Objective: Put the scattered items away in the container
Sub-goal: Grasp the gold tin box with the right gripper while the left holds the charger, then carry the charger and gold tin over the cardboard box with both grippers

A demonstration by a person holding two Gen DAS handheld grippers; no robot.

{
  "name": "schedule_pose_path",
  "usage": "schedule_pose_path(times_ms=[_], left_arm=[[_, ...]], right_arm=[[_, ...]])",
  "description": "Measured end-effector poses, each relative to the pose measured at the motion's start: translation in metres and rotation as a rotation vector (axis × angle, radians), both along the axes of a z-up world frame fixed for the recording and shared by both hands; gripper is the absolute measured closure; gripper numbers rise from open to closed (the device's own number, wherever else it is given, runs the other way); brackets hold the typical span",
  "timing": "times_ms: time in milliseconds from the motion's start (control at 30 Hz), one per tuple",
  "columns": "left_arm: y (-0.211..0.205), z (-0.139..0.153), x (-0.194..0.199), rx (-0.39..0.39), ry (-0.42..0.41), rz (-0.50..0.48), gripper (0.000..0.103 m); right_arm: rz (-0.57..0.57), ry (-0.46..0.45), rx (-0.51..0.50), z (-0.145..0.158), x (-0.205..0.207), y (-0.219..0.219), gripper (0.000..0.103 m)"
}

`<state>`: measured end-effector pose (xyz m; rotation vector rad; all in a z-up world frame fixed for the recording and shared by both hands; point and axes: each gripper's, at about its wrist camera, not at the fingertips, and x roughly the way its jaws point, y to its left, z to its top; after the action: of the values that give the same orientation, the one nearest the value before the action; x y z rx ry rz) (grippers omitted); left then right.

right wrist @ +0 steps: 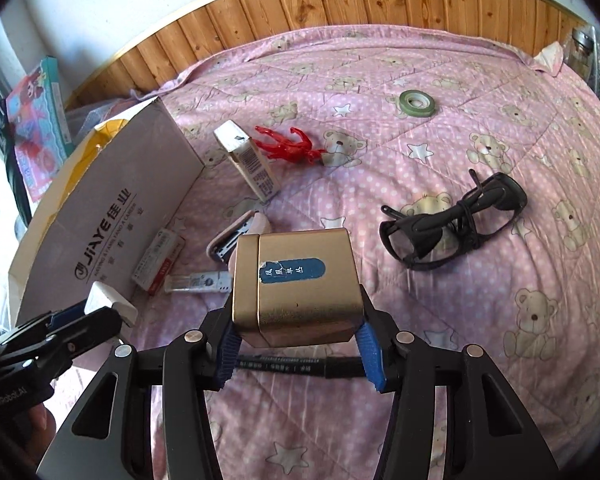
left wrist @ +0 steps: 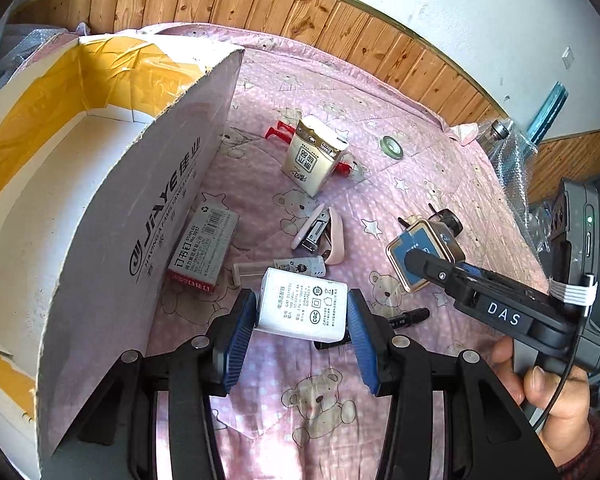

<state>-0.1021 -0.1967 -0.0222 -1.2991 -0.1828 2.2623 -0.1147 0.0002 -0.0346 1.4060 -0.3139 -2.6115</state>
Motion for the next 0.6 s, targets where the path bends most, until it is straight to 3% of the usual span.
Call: schedule_pose_path(times_ms=[600], left_arm=[[-0.022, 0.059, 0.048, -0.052, 0.105, 0.050, 0.055]], right_arm=[[0.032, 0.059, -0.025, 0.035, 0.065, -0.022, 0.050]])
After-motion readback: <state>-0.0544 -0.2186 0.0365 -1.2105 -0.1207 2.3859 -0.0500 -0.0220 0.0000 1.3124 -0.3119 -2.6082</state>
